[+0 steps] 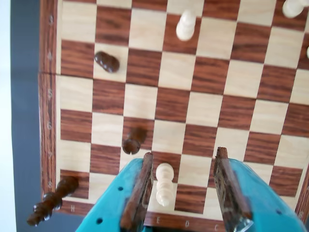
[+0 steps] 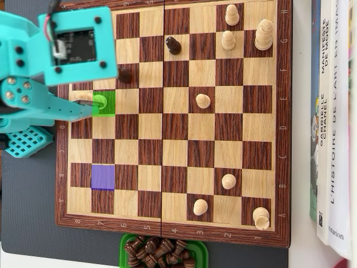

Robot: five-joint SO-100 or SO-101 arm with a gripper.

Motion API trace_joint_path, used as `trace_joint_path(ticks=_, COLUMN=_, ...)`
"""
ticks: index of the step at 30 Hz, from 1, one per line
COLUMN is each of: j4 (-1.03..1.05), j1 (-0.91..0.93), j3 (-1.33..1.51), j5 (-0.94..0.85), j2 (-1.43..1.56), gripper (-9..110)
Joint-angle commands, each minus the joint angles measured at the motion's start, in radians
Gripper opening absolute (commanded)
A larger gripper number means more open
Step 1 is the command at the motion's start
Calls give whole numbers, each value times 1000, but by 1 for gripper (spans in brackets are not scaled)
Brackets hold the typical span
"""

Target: Play chess

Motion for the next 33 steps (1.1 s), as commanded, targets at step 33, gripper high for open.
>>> trace_joint_path(ticks=33, j4=-1675, j1=153, j3=931, j5=-8, j2=844, gripper=18)
